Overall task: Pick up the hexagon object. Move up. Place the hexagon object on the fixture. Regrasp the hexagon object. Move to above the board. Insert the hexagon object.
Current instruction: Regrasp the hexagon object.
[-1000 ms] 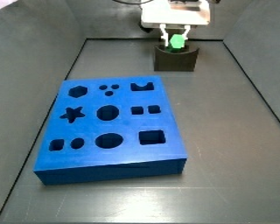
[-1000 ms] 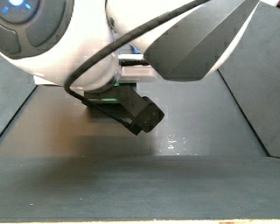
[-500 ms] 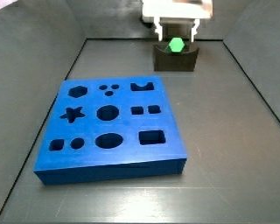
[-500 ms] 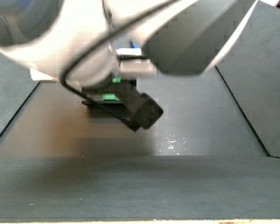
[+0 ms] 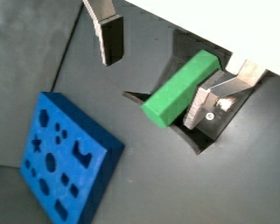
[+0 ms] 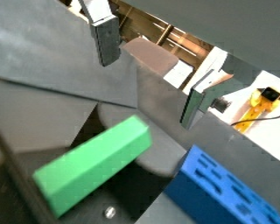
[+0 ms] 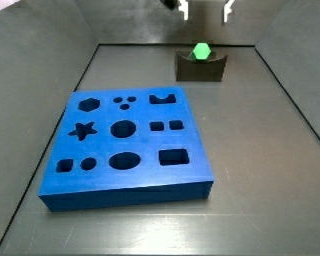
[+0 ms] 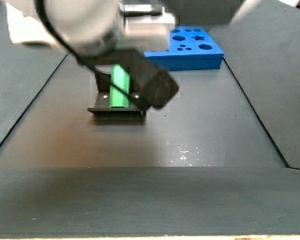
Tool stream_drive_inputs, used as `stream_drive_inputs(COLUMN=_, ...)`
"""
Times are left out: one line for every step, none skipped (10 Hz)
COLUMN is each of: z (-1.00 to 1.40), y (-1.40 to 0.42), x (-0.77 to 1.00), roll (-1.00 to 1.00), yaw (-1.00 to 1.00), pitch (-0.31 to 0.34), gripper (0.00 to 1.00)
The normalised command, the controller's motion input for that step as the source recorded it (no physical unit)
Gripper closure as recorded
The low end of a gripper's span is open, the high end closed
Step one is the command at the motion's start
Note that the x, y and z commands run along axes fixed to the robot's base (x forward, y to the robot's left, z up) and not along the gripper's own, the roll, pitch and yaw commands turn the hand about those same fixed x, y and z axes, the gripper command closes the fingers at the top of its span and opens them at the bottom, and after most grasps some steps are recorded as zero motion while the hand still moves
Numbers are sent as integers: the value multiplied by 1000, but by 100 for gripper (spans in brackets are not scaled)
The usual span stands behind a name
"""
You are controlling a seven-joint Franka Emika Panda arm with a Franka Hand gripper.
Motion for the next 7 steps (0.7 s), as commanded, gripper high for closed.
stream_drive_inputs(z=242, y=14, x=-41, roll=23, yaw=-7, pitch=39, gripper=0)
stream_drive_inputs(z=763, y=-1000, x=-90, roll=1000, yaw=24, pitch=44, gripper=0)
stream_drive_inputs(z=669, y=-1000, x=-82, roll=1000, yaw=24, pitch=42, gripper=0)
stream_drive_inputs(z=625, y=-1000, x=-101, roll=1000, yaw=23, pitch=32, gripper=0)
stream_drive_inputs(z=517, y=-981, x=-130, roll=1000, yaw=22, pitch=24, gripper=0)
stream_drive_inputs(z=246, y=-793, x=-103, roll=1000, yaw=22, pitch=18, gripper=0)
stream_drive_inputs(z=93, y=-640, x=-65, roll=1000, yaw=22, pitch=16, gripper=0)
